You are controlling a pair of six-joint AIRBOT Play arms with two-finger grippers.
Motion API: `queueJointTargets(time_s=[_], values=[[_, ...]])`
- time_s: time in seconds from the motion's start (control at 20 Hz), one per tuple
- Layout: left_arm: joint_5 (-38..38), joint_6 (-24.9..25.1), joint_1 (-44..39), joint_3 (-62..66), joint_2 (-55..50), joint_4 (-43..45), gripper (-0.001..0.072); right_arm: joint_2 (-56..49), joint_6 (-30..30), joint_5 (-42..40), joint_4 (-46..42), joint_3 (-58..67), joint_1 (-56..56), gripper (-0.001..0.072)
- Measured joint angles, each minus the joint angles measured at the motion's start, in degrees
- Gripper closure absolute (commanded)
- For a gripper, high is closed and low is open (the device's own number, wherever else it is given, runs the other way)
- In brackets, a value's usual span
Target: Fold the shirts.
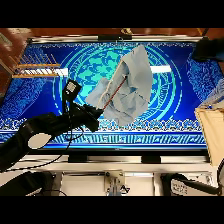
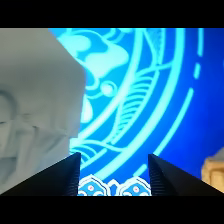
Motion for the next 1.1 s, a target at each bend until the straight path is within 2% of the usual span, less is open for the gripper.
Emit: queueJointTargets(time_s=[0.05, 0.15, 0.35, 0.45, 0.5, 0.55, 0.65, 0.85, 1.1], values=[[0.0, 0.3, 0.0, 0.0, 0.0, 0.0, 0.0664, -1.6, -1.4, 2.0, 1.3, 0.0, -4.2, 0.0162], [0.0, 1.2, 0.0, 0.0, 0.0, 0.0, 0.0663, -4.7, -8.5, 6.2, 4.2, -0.3, -10.4, 0.0162], [-1.2, 2.9, -0.1, 0.5, 0.0, 0.0, 0.0663, -9.0, -32.9, 10.6, 16.8, -0.9, -14.6, 0.0162], [-3.1, 4.5, -0.1, 0.9, 0.0, 0.0, 0.0664, -10.1, -46.5, 9.5, 22.5, -1.0, -13.5, 0.0162], [-3.9, 5.2, -0.1, 1.0, 0.1, 0.0, 0.0663, -10.3, -52.2, 8.1, 24.6, -1.0, -12.4, 0.0132], [-4.5, 6.1, -0.1, 1.0, 0.1, 0.0, 0.0663, -10.6, -57.4, 6.3, 26.0, -1.0, -10.9, 0.0044], [-5.2, 7.3, -0.1, 1.2, 0.2, 0.0, 0.0663, -10.9, -65.4, 2.1, 26.8, -1.1, -7.2, 0.0044], [-6.4, 9.0, -0.1, 1.3, 0.6, 0.0, 0.0663, -11.2, -77.2, -4.2, 22.8, -1.1, 1.1, 0.0044], [-7.4, 10.9, -0.1, 1.3, 0.8, 0.0, 0.0663, -12.9, -84.2, -8.7, 19.9, -1.1, 7.1, 0.0044]])
